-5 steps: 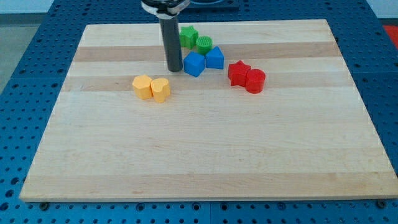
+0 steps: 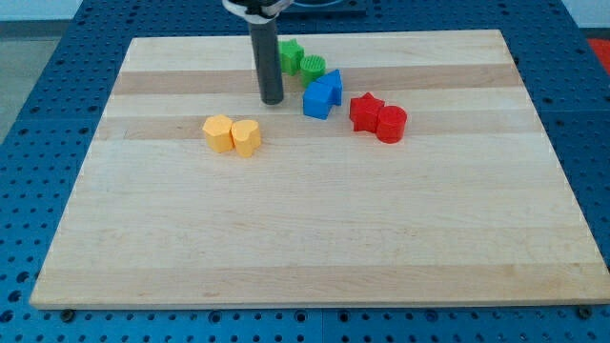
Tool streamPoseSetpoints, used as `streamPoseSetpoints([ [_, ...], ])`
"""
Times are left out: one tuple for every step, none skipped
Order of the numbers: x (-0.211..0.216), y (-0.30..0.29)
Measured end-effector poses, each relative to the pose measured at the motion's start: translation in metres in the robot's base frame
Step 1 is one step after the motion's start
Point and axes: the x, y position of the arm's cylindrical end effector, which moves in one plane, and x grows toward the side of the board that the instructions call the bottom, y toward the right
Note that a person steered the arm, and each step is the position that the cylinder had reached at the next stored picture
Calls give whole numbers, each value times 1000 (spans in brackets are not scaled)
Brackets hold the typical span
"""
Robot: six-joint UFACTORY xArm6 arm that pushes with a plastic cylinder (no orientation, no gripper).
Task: Move the green circle to the top center
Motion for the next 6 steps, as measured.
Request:
streamPoseSetpoints([
  [-6, 22],
  [-20, 38],
  [-38, 53],
  [-57, 62],
  [-70, 65],
  [-70, 56],
])
